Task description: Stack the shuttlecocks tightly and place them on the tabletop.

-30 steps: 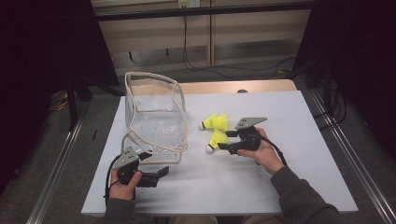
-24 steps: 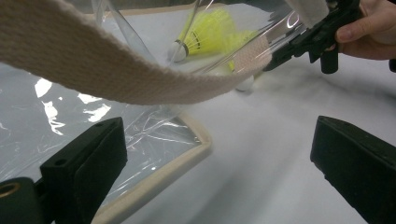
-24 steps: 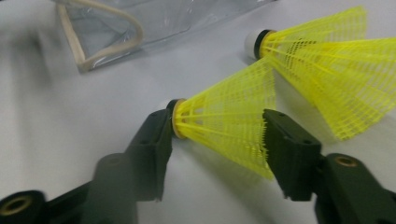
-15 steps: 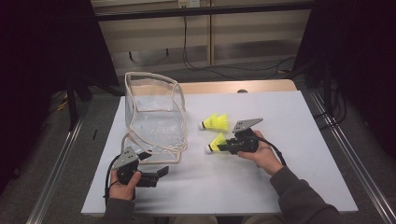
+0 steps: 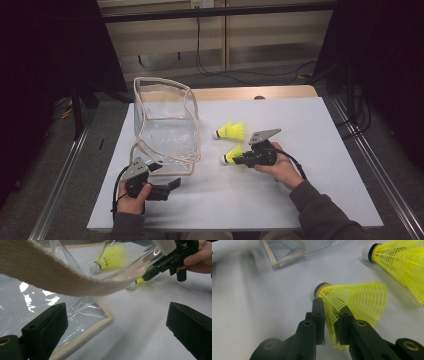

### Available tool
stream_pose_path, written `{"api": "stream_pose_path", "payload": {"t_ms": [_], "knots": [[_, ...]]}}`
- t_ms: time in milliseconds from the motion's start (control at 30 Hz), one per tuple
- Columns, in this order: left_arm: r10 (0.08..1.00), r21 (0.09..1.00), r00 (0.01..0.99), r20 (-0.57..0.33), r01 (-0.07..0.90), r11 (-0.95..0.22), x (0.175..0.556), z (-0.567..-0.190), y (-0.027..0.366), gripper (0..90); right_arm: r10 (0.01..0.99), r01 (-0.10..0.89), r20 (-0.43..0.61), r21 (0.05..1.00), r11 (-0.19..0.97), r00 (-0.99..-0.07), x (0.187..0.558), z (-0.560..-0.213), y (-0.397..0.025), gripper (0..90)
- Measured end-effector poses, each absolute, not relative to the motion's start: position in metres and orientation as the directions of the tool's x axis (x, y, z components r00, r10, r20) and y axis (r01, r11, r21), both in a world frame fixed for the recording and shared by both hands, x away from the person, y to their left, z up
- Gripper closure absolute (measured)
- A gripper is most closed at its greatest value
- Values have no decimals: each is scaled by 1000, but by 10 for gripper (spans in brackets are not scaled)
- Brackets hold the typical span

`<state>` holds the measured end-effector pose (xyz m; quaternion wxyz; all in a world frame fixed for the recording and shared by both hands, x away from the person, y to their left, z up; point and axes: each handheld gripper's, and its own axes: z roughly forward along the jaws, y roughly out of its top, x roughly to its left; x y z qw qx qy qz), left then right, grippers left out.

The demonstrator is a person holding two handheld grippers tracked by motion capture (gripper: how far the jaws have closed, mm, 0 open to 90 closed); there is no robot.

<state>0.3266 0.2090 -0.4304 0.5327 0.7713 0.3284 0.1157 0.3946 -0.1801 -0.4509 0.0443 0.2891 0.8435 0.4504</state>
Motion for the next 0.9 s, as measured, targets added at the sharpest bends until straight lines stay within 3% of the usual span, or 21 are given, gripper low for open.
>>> {"api": "stream_pose_path", "payload": {"t_ms": [233, 900], "knots": [[630, 898, 758, -171, 382, -217, 327, -430, 209, 38, 508, 433, 175, 782, 449, -843, 392, -452, -174, 884], [631, 900, 756, -172, 382, -212, 326, -429, 210, 39, 547, 439, 179, 809, 392, -818, 388, -434, -194, 889]]}}
